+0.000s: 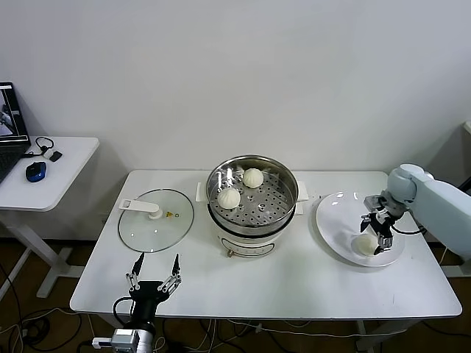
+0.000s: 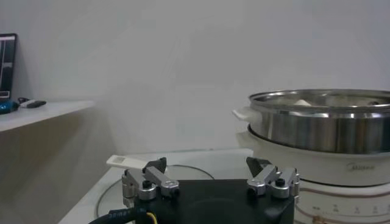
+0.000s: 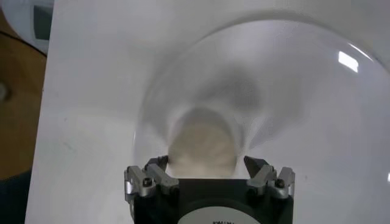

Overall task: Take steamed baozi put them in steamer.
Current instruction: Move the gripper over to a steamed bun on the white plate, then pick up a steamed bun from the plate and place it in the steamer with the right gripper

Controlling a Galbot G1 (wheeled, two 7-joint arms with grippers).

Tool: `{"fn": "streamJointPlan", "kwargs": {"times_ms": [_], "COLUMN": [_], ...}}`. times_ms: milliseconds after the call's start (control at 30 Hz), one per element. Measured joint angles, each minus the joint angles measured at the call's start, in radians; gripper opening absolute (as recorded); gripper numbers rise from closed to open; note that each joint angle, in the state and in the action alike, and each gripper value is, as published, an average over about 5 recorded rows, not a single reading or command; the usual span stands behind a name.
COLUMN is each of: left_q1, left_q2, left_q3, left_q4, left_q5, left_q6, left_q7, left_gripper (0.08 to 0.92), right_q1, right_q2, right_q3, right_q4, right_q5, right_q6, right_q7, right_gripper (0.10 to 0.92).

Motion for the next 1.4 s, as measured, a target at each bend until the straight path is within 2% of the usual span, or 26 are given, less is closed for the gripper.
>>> {"fn": "streamJointPlan", "kwargs": {"times_ms": [233,600,967,1400], "left_q1": [-0.004,-0.002,-0.002,-0.014], "left_q2": [0.0,0.0,-0.001,-0.003], "left_q3": [-0.004,0.001,0.001,0.015], "left_q4": [0.0,0.001,0.001,-0.001], "left_q5": [-0.005,-0.003,-0.003,0.002], "left_q6": [0.003,0.002,0.002,0.01], "left_q7": [0.0,-0.001,-0.002,-0.003], "left_gripper": [0.823,0.823,0.823,0.823], "right_q1": [-0.012,-0.017,0.014,0.298], "right_q2": [0.003,0.011,-0.012,-0.054], "right_q3": [0.011,0.028,0.004,-0.212], "right_q4": [-0.003,-0.01,0.028,0.242], "right_q5": [-0.008,-0.015,0.01,0.114], "right_q6": [0.0,0.002,0.011,0.075], "right_q7": [-0.001,-0.004,-0.016,-0.046], "right_gripper": [0.805,0.661,0.646,0.653]}}
